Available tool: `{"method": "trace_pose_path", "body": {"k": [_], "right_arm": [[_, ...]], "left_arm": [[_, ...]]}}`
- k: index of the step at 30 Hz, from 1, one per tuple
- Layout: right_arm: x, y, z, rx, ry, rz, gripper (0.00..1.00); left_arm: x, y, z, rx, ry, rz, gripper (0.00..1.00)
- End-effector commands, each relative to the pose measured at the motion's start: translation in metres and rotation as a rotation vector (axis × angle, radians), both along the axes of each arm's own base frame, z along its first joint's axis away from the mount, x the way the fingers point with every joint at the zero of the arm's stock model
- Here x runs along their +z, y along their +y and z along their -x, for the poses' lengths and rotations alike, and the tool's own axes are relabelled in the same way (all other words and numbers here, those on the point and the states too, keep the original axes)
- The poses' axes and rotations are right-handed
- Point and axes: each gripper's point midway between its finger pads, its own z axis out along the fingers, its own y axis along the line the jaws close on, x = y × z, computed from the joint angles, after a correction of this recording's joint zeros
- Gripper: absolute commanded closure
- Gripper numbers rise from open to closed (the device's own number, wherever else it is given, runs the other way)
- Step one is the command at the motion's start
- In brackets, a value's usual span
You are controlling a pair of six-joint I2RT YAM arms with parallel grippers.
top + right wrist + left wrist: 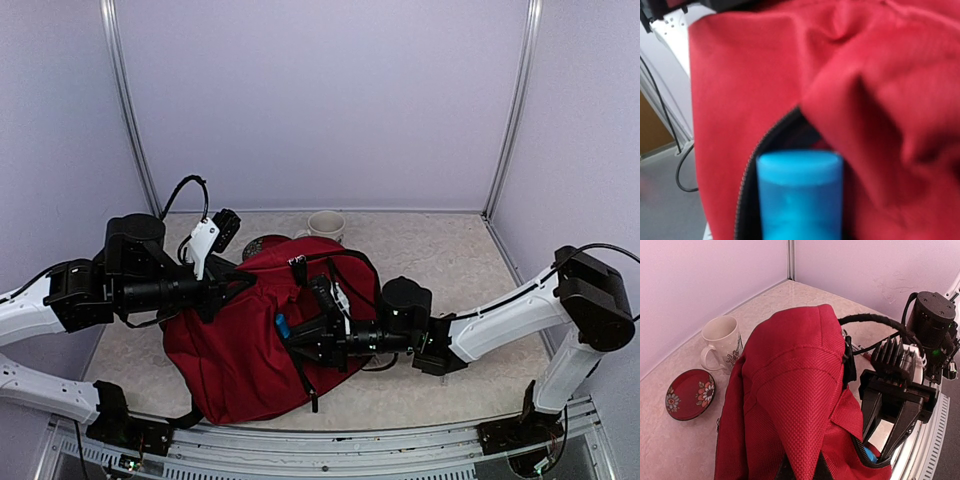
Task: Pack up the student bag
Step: Place the pen in the lower front pocket of the bag.
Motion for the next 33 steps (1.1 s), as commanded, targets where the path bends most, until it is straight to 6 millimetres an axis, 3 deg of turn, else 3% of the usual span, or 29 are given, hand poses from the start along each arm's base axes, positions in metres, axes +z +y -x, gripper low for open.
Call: {"method": "trace_pose_path", "body": {"k": [1, 6, 15, 19, 22, 27, 29, 33], "right_arm": [[-0.006, 0.017, 0.006, 0.08, 0.027, 0.016, 1.0], [-0.035, 0.028, 0.014, 0.109, 0.046, 0.144, 1.0], [-0.06, 0.003, 0.014, 0.035, 0.109, 0.241, 1.0], [-0.06, 0.006, 0.004, -0.004, 0.096, 0.263, 1.0], [-0.052, 0.022, 0.0, 0.018, 0.058, 0.256, 1.0], [-0.037, 0.047, 0.018, 0.15, 0.009, 0.21, 0.85], [-0.033, 0.044, 0.017, 0.127, -0.01, 0.209, 0.76], [-0.031, 0.019, 0.003, -0.005, -0.033, 0.252, 0.55]], "left_arm": [[0.045, -0.003, -0.003, 0.002, -0.082, 0.151, 1.0], [0.049, 0.001, -0.003, 0.011, -0.096, 0.157, 1.0], [0.051, 0.002, -0.003, 0.014, -0.109, 0.154, 1.0], [0.052, 0.0, -0.003, 0.008, -0.11, 0.152, 1.0], [0.054, -0.001, -0.003, 0.005, -0.11, 0.158, 1.0], [0.054, 0.0, -0.002, 0.008, -0.103, 0.16, 1.0], [0.054, 0.002, -0.002, 0.012, -0.104, 0.158, 1.0], [0.051, 0.003, -0.003, 0.016, -0.105, 0.148, 1.0]]}}
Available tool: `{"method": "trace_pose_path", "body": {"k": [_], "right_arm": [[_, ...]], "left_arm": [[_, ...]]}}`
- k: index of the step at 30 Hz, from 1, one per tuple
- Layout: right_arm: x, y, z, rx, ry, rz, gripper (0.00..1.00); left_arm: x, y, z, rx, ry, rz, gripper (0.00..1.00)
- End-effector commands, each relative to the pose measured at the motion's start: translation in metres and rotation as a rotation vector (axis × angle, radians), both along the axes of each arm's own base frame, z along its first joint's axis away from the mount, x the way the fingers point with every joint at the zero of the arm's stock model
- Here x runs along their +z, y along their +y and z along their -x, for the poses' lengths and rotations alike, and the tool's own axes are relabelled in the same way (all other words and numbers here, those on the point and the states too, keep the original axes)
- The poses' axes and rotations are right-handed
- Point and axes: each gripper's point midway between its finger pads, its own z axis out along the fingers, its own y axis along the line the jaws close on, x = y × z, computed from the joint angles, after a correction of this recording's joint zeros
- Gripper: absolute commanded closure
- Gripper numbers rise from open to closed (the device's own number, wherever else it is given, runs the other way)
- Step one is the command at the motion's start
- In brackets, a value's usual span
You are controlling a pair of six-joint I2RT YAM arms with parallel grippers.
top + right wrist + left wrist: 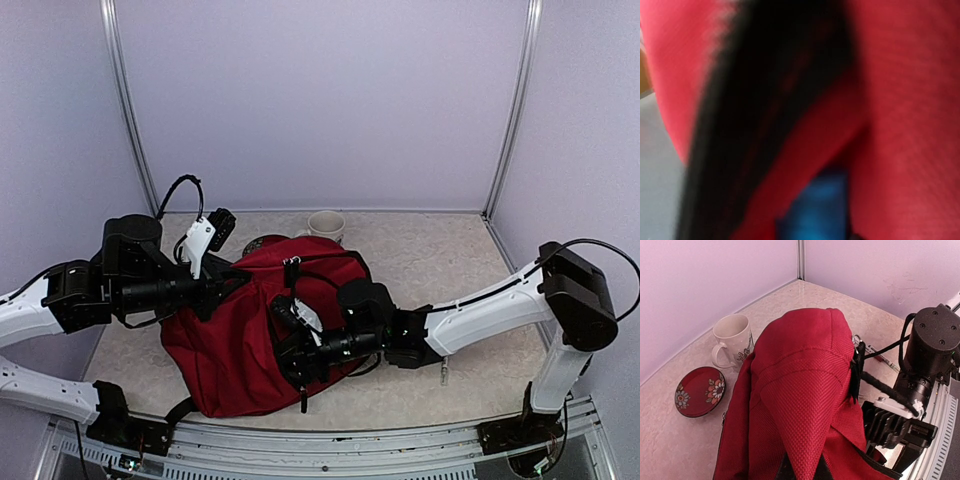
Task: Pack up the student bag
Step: Place the pen in the lower front pocket of the bag, then move the pen to the center of the board.
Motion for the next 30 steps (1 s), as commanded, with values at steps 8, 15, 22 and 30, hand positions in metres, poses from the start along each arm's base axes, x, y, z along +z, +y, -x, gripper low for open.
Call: {"method": "trace_pose_path", "body": {"k": [8, 15, 22, 30], "right_arm": [[0.064, -0.065, -0.028, -0.286, -0.152, 0.075, 0.35], [0.05, -0.182, -0.115, -0.905, 0.024, 0.264, 0.55], [-0.052, -0.322, -0.125, -1.292, 0.296, 0.637, 0.61], [-0.11, -0.36, -0.136, -1.288, 0.432, 0.758, 0.57]], "left_arm": [[0.048, -0.011, 0.0, -0.032, -0.093, 0.15, 1.0], [0.046, -0.009, 0.001, -0.028, -0.091, 0.155, 1.0], [0.044, -0.01, 0.001, -0.031, -0.089, 0.149, 1.0], [0.039, -0.019, -0.001, -0.051, -0.081, 0.138, 1.0]]}}
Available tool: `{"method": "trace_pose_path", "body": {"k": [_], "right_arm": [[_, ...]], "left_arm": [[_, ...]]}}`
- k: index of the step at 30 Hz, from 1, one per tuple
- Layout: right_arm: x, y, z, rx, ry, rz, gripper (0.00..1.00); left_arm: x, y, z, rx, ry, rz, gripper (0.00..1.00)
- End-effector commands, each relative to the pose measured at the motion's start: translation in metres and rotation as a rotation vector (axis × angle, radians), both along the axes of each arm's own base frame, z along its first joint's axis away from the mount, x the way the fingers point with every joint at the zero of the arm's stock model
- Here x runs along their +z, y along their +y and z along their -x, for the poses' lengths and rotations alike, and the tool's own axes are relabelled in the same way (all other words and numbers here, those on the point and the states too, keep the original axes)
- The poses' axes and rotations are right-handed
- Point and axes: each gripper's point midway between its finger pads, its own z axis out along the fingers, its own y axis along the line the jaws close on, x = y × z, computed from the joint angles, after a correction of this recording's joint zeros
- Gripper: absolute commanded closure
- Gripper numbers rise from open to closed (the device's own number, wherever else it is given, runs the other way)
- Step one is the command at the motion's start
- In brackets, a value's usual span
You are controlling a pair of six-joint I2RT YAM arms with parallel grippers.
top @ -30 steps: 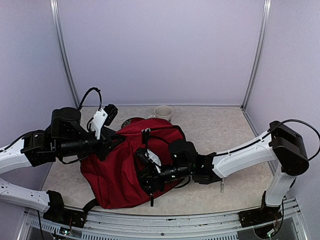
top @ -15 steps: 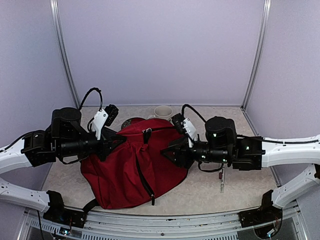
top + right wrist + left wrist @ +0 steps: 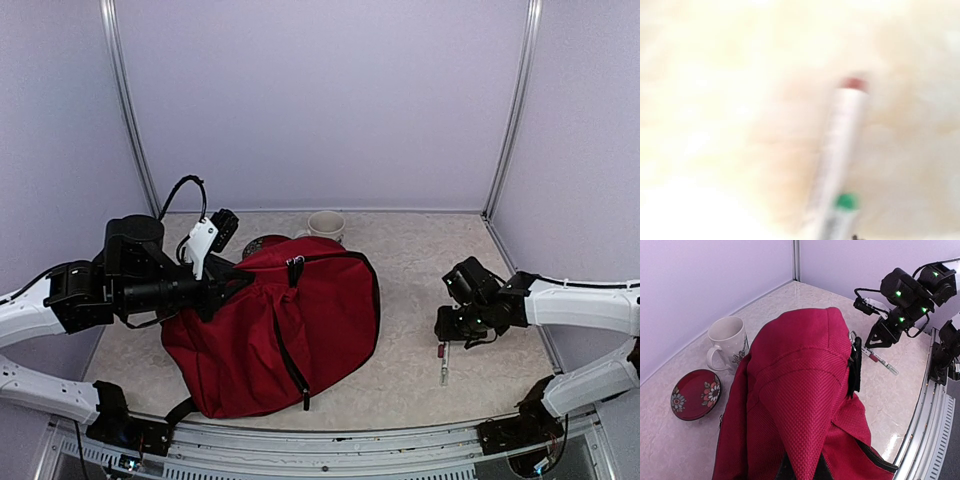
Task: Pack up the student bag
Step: Move the pen to the center of the board.
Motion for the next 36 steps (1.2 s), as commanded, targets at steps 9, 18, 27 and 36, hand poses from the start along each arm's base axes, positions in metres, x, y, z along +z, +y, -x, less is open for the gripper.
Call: {"method": "trace_pose_path", "body": {"k": [9, 18, 27, 36], "right_arm": [[-0.041, -0.013, -0.032, 0.028, 0.151, 0.099, 0.62], [-0.06, 0.004, -0.031, 0.108, 0.219, 0.077, 0.9], [-0.059, 0.065, -0.043, 0.235, 0.19, -0.028, 1.0], [-0.073, 0.071, -0.033, 0.291, 0.343, 0.143, 0.96]], "left_arm": [[0.044, 0.0, -0.002, 0.006, -0.093, 0.144, 1.0], [0.04, -0.001, -0.003, 0.006, -0.09, 0.13, 1.0], [0.04, 0.0, -0.003, 0.01, -0.091, 0.131, 1.0], [0.043, 0.007, -0.003, 0.026, -0.092, 0.129, 1.0]]}}
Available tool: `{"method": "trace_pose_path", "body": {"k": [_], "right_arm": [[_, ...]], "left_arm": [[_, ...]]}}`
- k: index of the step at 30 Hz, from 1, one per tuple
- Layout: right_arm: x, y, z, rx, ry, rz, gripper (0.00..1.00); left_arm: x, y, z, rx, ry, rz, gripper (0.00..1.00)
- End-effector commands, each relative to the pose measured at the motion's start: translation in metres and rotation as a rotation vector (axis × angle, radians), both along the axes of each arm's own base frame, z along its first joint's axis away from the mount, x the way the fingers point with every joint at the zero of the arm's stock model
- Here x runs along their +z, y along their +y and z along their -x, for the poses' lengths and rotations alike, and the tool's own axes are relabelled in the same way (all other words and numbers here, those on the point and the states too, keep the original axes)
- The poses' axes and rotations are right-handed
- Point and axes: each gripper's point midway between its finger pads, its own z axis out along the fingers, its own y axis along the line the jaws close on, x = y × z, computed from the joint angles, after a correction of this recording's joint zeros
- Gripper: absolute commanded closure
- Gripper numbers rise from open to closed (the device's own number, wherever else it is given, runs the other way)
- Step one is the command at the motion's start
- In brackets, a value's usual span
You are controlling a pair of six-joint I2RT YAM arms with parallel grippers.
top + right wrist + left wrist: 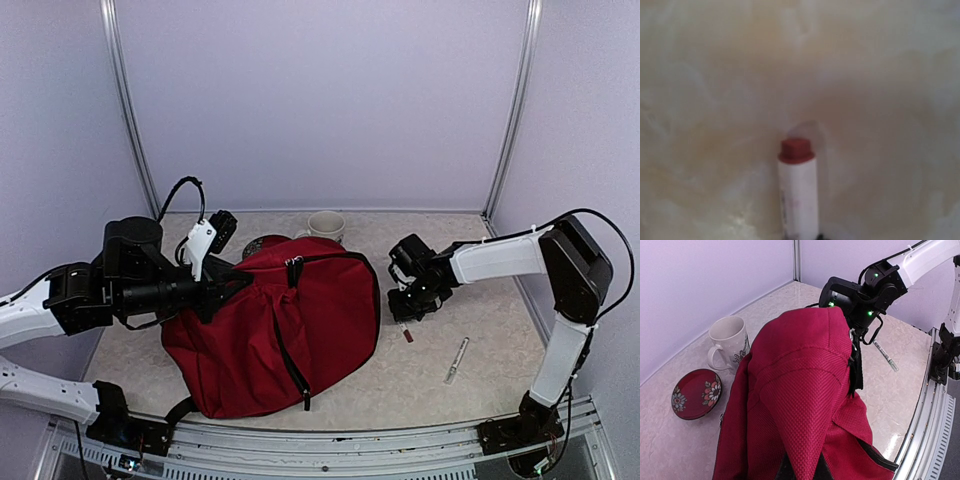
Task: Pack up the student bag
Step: Move the pen to the center of the board, then pick up the pen from the center of the board.
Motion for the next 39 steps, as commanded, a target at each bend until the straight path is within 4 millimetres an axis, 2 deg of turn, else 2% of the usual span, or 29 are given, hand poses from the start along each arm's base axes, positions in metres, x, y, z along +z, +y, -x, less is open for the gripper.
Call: {"method": "trace_pose_path", "body": {"k": [1, 3, 6, 12, 13, 17, 20, 22, 25, 29, 30, 33, 36, 39], "right_arm": [[-0.03, -0.022, 0.051, 0.049, 0.21, 0.161, 0.92], [-0.029, -0.027, 0.065, 0.059, 0.248, 0.195, 0.83], [-0.027, -0.029, 0.073, 0.07, 0.267, 0.224, 0.75], [-0.037, -0.024, 0.054, 0.12, 0.252, 0.297, 0.74], [-0.039, -0.024, 0.052, 0.124, 0.258, 0.309, 0.76], [-0.04, -0.02, 0.05, 0.127, 0.247, 0.294, 0.99], [-0.03, -0.025, 0.049, 0.108, 0.215, 0.295, 1.0], [-0.016, -0.027, 0.046, 0.092, 0.173, 0.285, 1.0], [0.012, -0.021, 0.04, 0.088, 0.087, 0.212, 1.0], [0.062, -0.003, 0.032, 0.122, -0.064, 0.047, 1.0], [0.076, 0.003, 0.031, 0.141, -0.106, 0.004, 1.0], [0.135, 0.037, 0.04, 0.262, -0.274, -0.236, 1.0], [0.204, 0.074, 0.072, 0.436, -0.482, -0.536, 1.0], [0.25, 0.104, 0.123, 0.621, -0.673, -0.784, 1.0]], "left_arm": [[0.043, 0.004, -0.003, 0.02, -0.088, 0.124, 1.0], [0.042, 0.004, -0.003, 0.02, -0.089, 0.121, 1.0], [0.04, 0.0, -0.005, 0.015, -0.09, 0.116, 1.0], [0.043, -0.002, -0.004, 0.003, -0.089, 0.121, 1.0], [0.044, 0.0, -0.004, 0.007, -0.087, 0.122, 1.0], [0.046, 0.008, -0.002, 0.028, -0.093, 0.133, 1.0], [0.045, 0.01, -0.003, 0.035, -0.093, 0.133, 1.0], [0.044, 0.009, -0.003, 0.031, -0.093, 0.128, 1.0], [0.043, 0.005, -0.004, 0.024, -0.093, 0.12, 1.0], [0.044, 0.004, -0.005, 0.025, -0.096, 0.125, 1.0], [0.044, 0.004, -0.006, 0.027, -0.096, 0.127, 1.0], [0.044, 0.005, -0.007, 0.035, -0.095, 0.129, 1.0], [0.043, 0.004, -0.01, 0.043, -0.092, 0.129, 1.0], [0.043, 0.002, -0.013, 0.05, -0.091, 0.13, 1.0]]}}
